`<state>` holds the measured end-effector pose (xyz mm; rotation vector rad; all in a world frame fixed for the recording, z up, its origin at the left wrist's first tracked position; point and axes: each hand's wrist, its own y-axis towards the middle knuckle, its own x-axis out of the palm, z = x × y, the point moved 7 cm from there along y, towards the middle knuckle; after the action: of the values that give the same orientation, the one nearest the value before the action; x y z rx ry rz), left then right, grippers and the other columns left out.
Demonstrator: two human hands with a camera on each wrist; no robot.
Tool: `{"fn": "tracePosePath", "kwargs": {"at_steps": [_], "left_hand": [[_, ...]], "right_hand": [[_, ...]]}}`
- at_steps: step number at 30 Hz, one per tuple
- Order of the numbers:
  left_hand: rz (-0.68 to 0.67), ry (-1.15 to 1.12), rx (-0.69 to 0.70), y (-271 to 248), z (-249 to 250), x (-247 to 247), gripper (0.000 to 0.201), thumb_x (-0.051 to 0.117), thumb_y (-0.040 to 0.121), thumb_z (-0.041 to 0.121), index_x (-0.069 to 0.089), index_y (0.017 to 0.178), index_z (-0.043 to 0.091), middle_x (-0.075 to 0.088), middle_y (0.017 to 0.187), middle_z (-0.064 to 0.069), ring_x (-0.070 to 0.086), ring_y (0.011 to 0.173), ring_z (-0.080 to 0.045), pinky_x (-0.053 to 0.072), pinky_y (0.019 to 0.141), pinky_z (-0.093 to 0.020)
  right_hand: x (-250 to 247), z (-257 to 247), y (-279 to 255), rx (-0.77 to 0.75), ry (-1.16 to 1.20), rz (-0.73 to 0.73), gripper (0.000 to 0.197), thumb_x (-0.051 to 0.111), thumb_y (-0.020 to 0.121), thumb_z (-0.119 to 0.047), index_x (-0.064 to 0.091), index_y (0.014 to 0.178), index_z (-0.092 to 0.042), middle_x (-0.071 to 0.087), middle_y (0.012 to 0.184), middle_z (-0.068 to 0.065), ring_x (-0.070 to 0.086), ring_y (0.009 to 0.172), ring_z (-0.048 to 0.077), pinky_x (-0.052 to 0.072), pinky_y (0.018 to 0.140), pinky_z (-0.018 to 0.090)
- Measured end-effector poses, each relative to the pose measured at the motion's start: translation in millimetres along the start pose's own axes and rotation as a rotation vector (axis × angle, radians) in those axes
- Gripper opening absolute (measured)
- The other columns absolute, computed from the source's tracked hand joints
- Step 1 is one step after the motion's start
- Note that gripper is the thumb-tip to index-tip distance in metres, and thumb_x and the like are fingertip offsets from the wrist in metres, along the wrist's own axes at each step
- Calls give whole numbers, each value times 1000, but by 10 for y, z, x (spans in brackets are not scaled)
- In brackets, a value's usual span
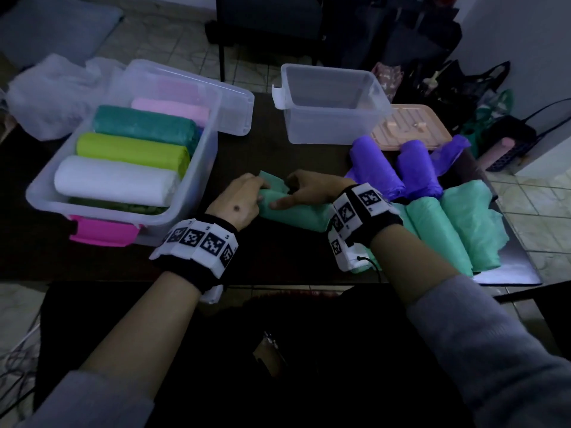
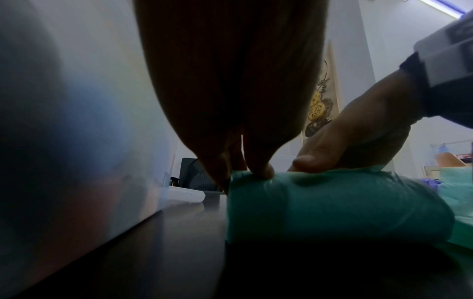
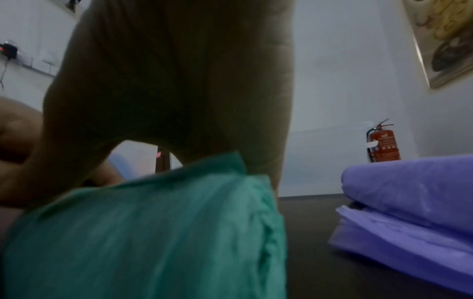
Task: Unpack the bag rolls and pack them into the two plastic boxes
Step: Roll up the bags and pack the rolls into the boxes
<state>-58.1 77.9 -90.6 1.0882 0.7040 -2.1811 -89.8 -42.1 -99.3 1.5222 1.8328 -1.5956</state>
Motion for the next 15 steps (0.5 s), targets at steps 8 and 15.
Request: {"fn": "tracePosePath", "kwargs": {"at_steps": [8,15], "left_hand": [[-16,-16,-17,64,-11,-36,43,50,91,2,51,133,12,53,130,-12,52,118,-25,39,92,-26],[-68,-3,-99,35,-11,-28,34,43,94,12,54,125,15,54,117,-19,57,101,-35,47,89,-38]], "right_hand": [[149,-240,102,-90,29,-29,51,75,76,-40,59,114,-10,60,106,3,57,97,19,43,82,29],[198,-245,5,-165,-12,132,52,67,83,-37,51,123,-7,57,121,10,55,108,25,39,82,27]]}}
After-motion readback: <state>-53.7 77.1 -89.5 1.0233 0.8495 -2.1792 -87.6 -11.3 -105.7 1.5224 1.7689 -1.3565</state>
